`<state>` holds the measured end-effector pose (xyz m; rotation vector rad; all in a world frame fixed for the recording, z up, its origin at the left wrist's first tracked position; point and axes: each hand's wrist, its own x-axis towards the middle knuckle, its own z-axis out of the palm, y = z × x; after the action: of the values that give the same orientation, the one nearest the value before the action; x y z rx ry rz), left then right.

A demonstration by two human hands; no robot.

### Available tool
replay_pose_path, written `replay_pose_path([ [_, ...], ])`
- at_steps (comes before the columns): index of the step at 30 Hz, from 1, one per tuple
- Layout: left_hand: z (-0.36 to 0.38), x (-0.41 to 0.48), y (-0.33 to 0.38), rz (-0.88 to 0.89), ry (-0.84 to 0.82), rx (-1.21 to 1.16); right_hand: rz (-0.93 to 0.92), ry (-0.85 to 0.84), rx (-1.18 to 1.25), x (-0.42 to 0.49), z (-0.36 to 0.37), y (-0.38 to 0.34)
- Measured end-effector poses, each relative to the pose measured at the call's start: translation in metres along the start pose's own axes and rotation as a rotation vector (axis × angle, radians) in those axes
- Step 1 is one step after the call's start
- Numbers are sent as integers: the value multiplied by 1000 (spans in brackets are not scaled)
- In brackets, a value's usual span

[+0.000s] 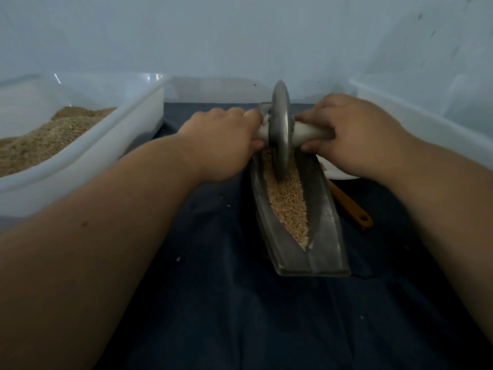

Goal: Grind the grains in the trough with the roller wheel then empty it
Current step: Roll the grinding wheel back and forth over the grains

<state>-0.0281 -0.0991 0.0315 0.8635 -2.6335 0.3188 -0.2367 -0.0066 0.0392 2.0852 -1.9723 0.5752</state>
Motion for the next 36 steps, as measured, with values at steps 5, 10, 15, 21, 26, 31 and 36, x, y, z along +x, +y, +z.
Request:
replay_pose_path([
  [5, -40, -18, 14, 71, -293, -74, -64, -296, 90, -18, -38, -2],
  [10, -66, -31, 20, 80, -457, -153, -168, -378, 154, -29, -58, -7],
  [15, -44, -18, 14, 73, -331, -102, -99, -316, 140, -22, -40, -1],
  [21, 2, 10, 2, -30, 30, 86, -16, -11, -26, 3, 1, 5],
  [26, 10, 14, -3, -31, 31, 95, 3, 69, -4, 4, 8, 1],
  [31, -15, -2, 2, 60, -154, 0, -12, -126, 18, -3, -14, -1],
  [36, -57, -27, 16, 150, -394, -112, -133, -386, 118, -30, -58, -9],
])
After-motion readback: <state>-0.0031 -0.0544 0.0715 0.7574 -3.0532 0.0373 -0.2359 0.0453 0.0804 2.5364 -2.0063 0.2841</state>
